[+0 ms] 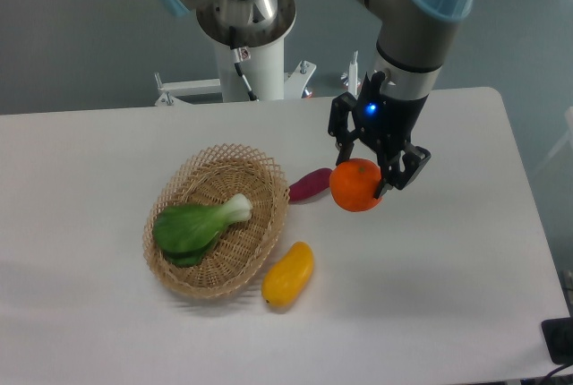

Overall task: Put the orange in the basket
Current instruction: 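Carry the held orange over the wicker basket and lower it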

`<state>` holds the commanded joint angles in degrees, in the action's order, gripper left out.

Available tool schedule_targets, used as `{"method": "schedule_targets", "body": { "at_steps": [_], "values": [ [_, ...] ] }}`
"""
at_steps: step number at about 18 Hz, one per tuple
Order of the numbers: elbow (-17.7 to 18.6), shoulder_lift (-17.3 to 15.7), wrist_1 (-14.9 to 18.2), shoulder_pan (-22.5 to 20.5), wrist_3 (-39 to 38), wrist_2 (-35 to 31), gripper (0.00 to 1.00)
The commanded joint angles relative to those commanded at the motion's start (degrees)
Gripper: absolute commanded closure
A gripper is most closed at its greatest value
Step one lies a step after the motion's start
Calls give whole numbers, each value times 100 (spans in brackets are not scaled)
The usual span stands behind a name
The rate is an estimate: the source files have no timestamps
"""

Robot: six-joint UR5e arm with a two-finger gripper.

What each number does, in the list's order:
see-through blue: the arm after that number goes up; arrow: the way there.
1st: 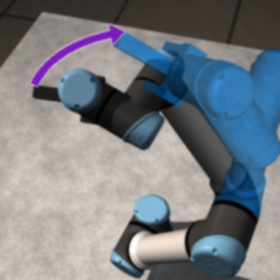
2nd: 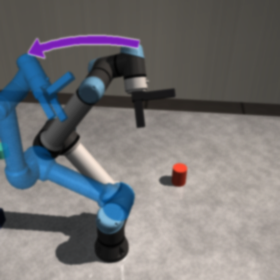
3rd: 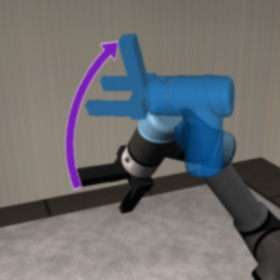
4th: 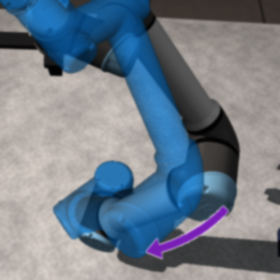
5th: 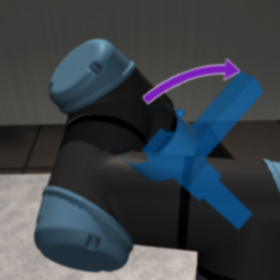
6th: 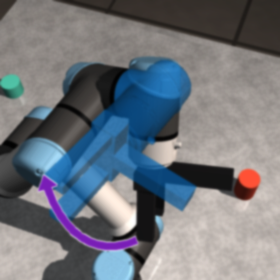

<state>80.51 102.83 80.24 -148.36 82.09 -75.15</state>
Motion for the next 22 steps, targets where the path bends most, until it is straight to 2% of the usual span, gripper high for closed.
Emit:
{"method": "schedule_targets", "body": {
  "at_steps": [15, 17, 19, 22],
  "values": [
    [35, 9, -18, 97, -140, 35, 33],
    [70, 0, -18, 166, -446, 35, 33],
    [70, 17, -52, 412, -877, 9, 33],
    [210, 35, -271, 763, -1990, 0, 33]
  ]
}}
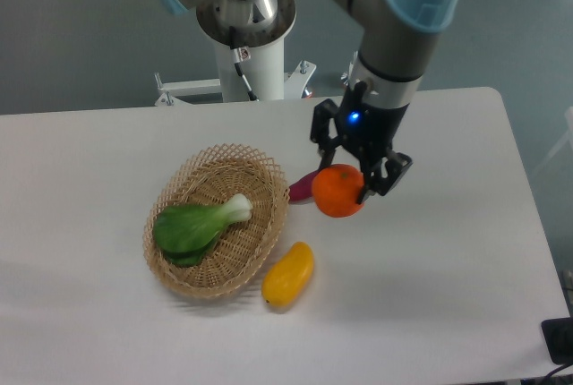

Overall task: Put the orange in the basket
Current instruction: 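Carry the held orange over the wicker basket and lower it, then lower the orange into the basket beside the bok choy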

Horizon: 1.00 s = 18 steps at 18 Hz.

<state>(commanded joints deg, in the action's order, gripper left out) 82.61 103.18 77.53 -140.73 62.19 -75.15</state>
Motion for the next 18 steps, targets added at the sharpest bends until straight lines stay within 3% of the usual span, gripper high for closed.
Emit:
{"method": "schedule_targets", "body": {
  "at_steps": [3, 7, 9, 13, 18],
  "values": [
    [404, -70, -290, 317, -373, -18, 33],
    [1203, -237, -1115, 792, -418, -53, 33],
    [1520, -185, -1633, 1046, -688, -393, 33],
    [1548, 253, -2004, 1600, -1436, -1194, 33],
    [1530, 712, -2382, 1856, -2298, -1195, 33]
  ]
}}
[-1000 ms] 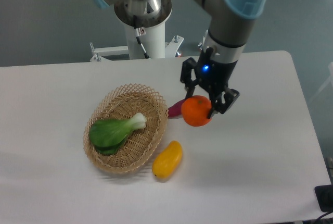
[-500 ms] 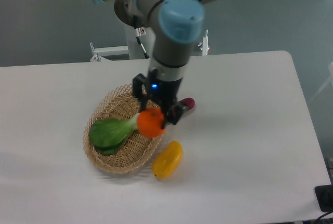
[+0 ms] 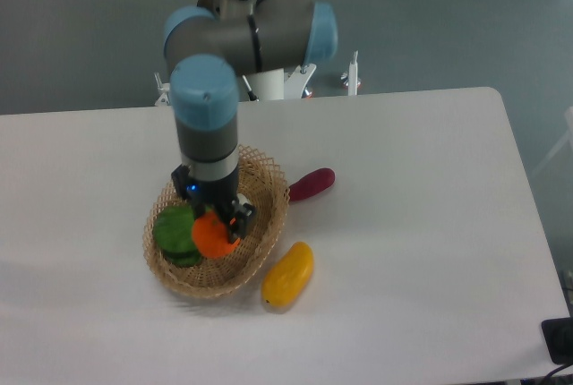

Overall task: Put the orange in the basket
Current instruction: 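Lower the orange into the basket beside the bok choy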

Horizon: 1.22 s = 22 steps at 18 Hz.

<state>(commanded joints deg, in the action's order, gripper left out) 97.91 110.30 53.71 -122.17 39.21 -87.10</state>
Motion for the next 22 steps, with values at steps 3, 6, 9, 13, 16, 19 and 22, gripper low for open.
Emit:
{"method": "schedule_targets", "body": {
  "at_steps": [3, 6, 9, 13, 16, 19, 22],
  "values": [
    [-26, 176, -45, 62, -124, -9, 32],
    [9, 272, -54, 71, -98, -9, 32],
    [-35, 325, -54, 71, -89, 0, 31],
    [-44, 370, -54, 79, -80, -17, 28],
    [-53, 361, -71, 71, -80, -17, 23],
    [-53, 361, -63, 71, -80, -53, 22],
    [-53, 413, -71, 71, -72, -53, 22]
  ]
}}
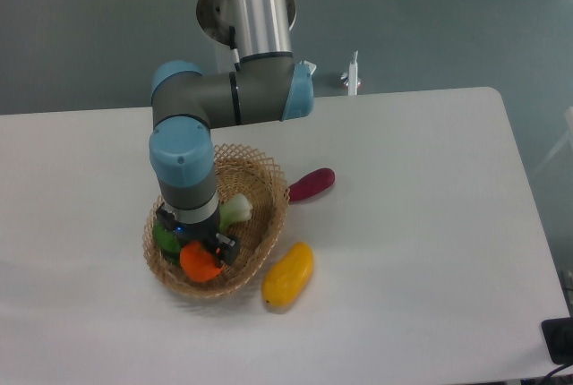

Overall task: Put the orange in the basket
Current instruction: 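Lower the orange into the basket beside the bok choy, then open the gripper to release the orange and begin lifting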

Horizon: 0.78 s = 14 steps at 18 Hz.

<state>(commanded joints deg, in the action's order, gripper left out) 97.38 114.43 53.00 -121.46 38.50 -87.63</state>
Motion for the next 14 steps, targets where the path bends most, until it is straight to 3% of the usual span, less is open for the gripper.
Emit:
{"method": "schedule_targets", "body": {
  "at_steps": [5, 7, 8, 14],
  "values": [
    [-53, 106, -17, 9, 0, 0, 17],
    [-70, 71, -9, 0, 61, 0, 2],
    [-79, 10, 9, 0, 70, 0, 0],
    [-97, -193, 0, -17, -25, 0, 0]
  ]
}}
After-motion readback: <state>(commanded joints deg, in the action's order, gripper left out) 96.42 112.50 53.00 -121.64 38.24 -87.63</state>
